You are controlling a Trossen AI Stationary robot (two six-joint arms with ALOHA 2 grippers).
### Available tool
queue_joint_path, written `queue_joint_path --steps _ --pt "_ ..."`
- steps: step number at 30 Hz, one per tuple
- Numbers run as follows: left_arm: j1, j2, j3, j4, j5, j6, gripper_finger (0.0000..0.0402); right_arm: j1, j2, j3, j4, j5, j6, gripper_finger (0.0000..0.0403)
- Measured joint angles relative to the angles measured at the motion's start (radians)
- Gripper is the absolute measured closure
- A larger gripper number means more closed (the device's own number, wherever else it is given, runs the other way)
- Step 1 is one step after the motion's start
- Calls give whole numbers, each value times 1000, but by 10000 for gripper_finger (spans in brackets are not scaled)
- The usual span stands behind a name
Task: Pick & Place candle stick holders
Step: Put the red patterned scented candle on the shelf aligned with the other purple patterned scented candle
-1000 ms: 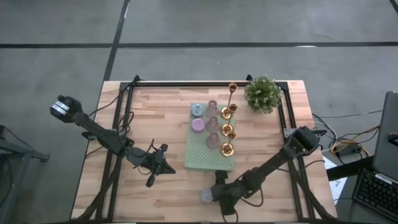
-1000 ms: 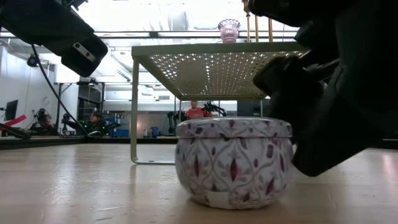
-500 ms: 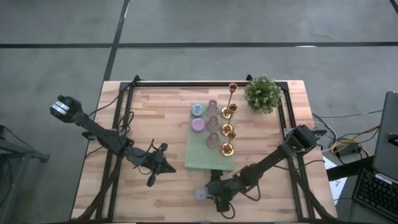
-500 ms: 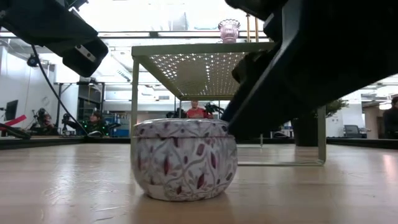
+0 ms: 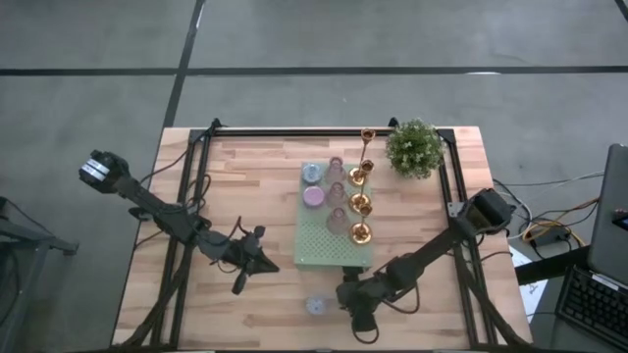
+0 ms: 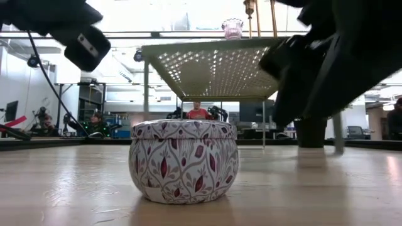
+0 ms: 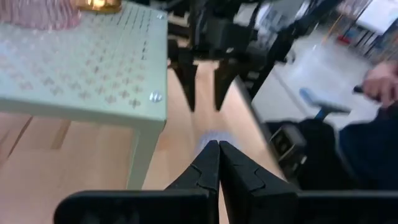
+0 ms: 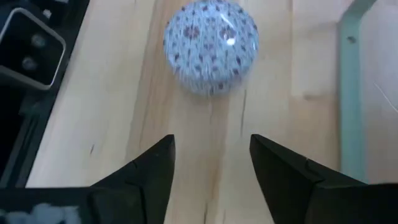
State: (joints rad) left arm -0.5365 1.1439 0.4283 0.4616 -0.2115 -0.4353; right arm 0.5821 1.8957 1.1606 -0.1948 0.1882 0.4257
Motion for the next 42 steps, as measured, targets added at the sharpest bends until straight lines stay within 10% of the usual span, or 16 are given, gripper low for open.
queue_joint_path --steps 15,34,42 --pt "-2 0 59 25 8 60 384 16 -113 -118 143 -142 -9 367" --pt "-3 0 57 -21 6 58 383 30 18 -178 374 -173 12 394" --pt "-3 9 58 -51 2 41 383 29 107 -156 413 -465 100 394"
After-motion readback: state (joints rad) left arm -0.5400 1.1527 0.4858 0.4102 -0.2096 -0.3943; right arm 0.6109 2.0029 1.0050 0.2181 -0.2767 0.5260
